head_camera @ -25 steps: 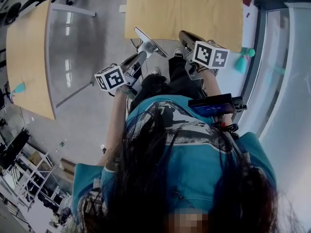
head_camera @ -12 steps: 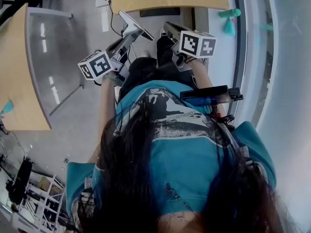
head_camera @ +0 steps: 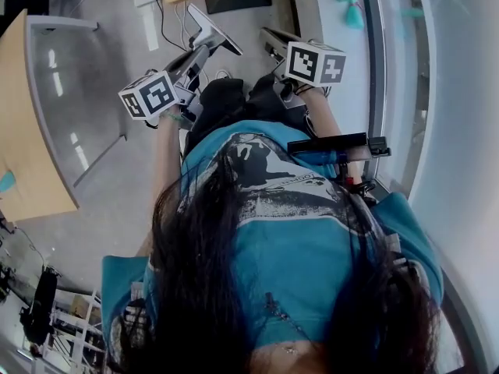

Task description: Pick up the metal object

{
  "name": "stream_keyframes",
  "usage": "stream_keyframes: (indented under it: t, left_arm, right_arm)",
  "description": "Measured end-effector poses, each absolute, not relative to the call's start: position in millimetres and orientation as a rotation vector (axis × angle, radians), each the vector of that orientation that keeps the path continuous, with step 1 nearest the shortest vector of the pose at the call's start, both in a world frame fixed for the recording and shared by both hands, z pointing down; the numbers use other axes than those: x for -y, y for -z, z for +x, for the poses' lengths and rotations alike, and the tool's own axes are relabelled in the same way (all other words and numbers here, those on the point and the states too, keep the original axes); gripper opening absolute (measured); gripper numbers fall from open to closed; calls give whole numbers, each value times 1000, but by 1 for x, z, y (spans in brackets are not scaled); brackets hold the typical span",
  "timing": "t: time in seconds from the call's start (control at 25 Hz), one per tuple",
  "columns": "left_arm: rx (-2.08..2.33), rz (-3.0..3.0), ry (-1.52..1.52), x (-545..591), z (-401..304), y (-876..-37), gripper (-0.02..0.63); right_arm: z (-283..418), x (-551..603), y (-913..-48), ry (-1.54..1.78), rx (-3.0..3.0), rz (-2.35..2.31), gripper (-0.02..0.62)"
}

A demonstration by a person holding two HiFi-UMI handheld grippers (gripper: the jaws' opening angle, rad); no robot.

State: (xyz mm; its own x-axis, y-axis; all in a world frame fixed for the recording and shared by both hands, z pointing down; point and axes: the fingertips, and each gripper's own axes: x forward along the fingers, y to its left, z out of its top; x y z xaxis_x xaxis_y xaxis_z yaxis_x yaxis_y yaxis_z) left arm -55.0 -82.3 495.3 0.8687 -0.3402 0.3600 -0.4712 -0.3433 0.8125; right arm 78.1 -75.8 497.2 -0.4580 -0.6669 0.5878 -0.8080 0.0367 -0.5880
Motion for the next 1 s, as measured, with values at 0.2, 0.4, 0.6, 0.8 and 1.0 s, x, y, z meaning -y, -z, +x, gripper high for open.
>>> stream_keyframes:
  t: [0.2, 0.4, 0.6, 0.8, 1.0]
  left_arm:
    - [592, 1967, -149, 85, -53, -495, 6]
    - [594, 1969, -151, 90, -54, -493, 6]
    - [574, 1940, -127, 86, -54, -491, 6]
    - [559, 1915, -119, 75, -53, -480, 6]
    - [487, 1964, -166, 77, -41, -480, 6]
  right_arm:
    - [75, 75, -498, -1393, 2149, 1526, 14]
    - [74, 74, -499, -1400, 2137, 1515, 14]
    - [72, 72, -502, -1414, 2112, 1506, 14]
    - [64, 75, -495, -1415, 2107, 1454, 14]
    - [77, 81, -490, -1400, 2128, 1563, 14]
